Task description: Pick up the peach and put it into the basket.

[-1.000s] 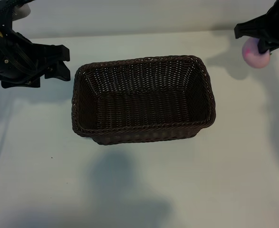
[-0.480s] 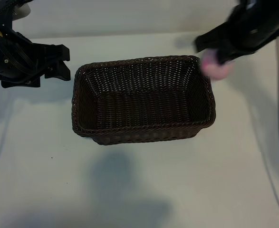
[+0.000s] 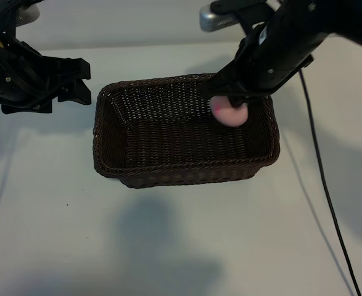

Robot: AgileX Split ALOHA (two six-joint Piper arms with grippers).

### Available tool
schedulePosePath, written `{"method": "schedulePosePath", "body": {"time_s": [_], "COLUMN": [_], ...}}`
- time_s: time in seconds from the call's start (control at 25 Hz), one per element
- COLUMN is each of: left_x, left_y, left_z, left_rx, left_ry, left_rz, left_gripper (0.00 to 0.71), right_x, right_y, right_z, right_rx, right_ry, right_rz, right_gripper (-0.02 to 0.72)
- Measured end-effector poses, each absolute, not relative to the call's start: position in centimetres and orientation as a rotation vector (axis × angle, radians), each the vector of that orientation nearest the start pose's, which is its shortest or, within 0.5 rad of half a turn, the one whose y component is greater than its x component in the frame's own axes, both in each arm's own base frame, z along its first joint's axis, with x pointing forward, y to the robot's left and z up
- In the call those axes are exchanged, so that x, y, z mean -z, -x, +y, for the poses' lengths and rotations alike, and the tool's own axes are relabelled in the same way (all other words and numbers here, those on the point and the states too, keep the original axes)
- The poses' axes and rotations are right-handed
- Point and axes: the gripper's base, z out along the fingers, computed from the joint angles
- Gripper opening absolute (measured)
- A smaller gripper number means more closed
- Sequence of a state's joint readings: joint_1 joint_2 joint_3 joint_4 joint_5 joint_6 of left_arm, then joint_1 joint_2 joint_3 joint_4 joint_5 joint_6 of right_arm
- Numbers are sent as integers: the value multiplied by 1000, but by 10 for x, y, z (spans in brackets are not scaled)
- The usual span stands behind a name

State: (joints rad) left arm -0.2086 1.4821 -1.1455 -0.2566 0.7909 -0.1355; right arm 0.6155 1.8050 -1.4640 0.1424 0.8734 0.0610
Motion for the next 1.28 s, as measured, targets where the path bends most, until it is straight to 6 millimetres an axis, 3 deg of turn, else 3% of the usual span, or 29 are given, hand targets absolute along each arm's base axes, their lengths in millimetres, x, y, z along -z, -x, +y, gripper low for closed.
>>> {"method": "schedulePosePath", "body": {"time_s": [0.32,0.48,0.72,0.88,1.08,1.28], "left_x": [-291,-291,-291,-291,-291,-291], "left_y": [-298,-298,-298,-298,-298,-298], "left_z": [-80,-80,-80,-80,-80,-80], "left_rx": [423,422,422,422,422,422], "left_ry": [78,77,78,78,78,79], "left_rz": [2627,2627,2626,2626,2626,2626], "left_gripper": [590,590,590,590,590,590], "right_x": [-210,-201,-201,-204,-234,-259], "right_y": [-327,-329,-328,-328,-323,-315], "right_z": [248,249,250,249,243,236], "right_rx": [-375,-364,-365,-358,-355,-358], "right_ry": [709,724,734,740,748,753], "right_rz": [2756,2774,2772,2764,2688,2645], "right_gripper": [41,43,99,266,468,501]}}
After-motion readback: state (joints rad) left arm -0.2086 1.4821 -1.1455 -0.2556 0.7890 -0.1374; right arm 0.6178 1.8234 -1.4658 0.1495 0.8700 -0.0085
